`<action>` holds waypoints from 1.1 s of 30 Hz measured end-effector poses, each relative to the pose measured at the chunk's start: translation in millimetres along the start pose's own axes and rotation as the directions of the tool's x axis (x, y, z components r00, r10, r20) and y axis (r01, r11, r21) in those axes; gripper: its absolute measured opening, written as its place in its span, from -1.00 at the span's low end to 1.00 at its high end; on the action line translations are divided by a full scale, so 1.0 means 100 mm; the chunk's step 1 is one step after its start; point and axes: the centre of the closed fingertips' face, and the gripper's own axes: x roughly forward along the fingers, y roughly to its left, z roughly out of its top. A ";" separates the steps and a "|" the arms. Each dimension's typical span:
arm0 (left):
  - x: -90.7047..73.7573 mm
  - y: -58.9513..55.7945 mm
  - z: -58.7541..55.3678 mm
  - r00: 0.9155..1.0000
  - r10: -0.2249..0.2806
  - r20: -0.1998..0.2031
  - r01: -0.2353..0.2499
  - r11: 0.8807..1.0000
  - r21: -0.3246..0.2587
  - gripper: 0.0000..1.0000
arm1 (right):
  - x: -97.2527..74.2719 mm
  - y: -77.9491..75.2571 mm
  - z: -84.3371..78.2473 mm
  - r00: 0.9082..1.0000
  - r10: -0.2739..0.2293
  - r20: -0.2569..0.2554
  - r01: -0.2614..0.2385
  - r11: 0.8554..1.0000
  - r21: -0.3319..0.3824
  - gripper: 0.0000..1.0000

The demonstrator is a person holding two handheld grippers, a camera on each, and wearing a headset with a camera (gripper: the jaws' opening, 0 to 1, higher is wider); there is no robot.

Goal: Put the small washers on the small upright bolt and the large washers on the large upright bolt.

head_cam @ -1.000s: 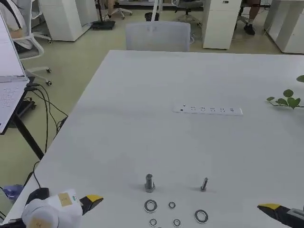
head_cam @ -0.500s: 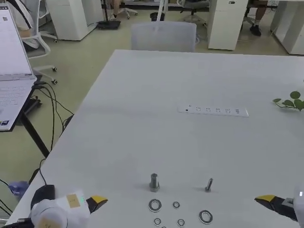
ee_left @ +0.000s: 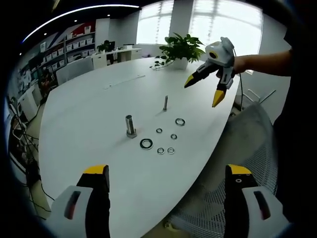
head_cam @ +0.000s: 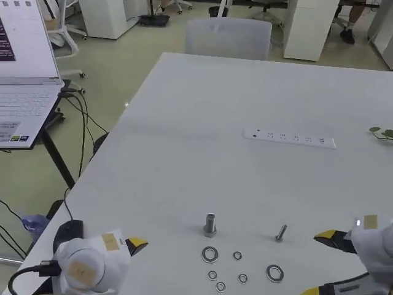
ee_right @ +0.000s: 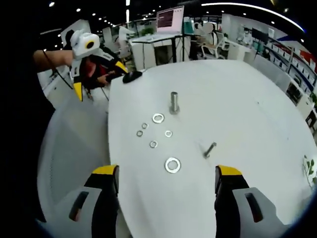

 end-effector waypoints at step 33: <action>0.03 0.12 0.02 1.000 0.024 0.019 -0.025 0.999 0.023 0.84 | 0.77 -0.03 -0.30 0.938 0.082 -0.338 -0.187 0.938 -0.291 -0.01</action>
